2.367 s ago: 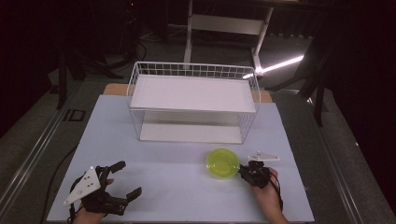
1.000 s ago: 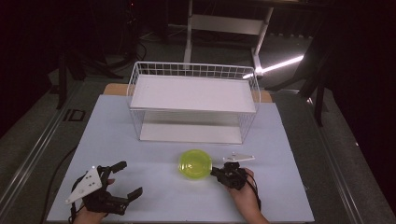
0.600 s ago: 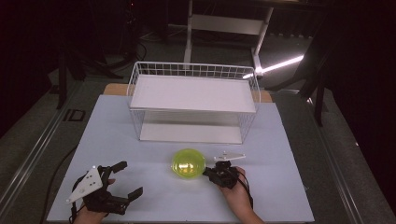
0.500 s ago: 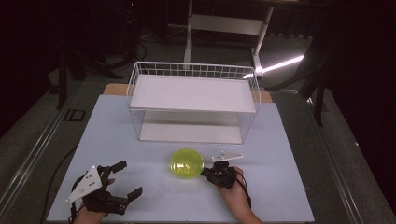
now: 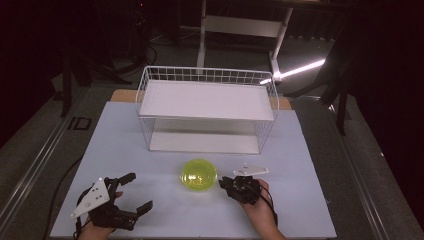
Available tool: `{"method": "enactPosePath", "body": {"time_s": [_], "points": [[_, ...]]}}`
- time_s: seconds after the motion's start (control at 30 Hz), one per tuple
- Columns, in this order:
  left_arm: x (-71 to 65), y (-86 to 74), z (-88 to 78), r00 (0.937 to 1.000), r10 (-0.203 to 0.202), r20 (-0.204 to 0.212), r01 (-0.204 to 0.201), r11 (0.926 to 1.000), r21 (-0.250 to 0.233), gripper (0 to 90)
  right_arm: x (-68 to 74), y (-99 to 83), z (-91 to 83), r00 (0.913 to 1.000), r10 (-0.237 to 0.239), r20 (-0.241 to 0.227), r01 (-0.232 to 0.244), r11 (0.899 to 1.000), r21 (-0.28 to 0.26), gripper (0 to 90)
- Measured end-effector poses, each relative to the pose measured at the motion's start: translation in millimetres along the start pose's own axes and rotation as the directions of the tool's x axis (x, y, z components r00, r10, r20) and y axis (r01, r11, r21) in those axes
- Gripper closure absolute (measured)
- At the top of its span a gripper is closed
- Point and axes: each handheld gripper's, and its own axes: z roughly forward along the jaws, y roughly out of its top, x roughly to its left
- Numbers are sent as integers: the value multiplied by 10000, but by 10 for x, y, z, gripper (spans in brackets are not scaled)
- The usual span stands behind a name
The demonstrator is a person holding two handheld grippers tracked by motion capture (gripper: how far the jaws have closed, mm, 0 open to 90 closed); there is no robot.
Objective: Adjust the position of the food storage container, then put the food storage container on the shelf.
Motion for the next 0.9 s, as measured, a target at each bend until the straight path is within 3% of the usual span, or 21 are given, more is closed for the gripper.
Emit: {"method": "enactPosePath", "body": {"time_s": [0.17, 0.33, 0.37, 0.47, 0.6, 0.73, 0.9], "points": [[-8, -8, 22, 10000, -34, 72, 34, 10000, -15, 3, 36, -9, -189, 9999, -126, -48, 124, 9992, -381, 619], [-27, 3, 43, 9993, 52, 371, -54, 10000, 40, 3, 86, 10, -312, 9988, -151, -460, 102, 9944, -1051, 340], [-27, 3, 43, 9993, 52, 371, -54, 10000, 40, 3, 86, 10, -312, 9988, -151, -460, 102, 9944, -1051, 340], [-32, 46, 73, 9986, 232, 468, -245, 9993, 275, 3, 118, 18, -358, 9954, -409, -862, 279, 9888, -1466, 192], [-32, 111, 128, 9983, 279, 513, -318, 9966, 761, 4, 140, 45, -393, 9936, -560, -985, 383, 9840, -1738, 141], [-18, 184, 173, 9984, -45, 563, -34, 9901, 1402, 4, 137, 102, -437, 9941, -671, -851, 490, 9787, -1994, 150], [29, 306, 202, 9986, -279, 438, 211, 9886, 1492, 4, 111, 209, -527, 9904, -1066, -877, 824, 9662, -2442, 225]]}}
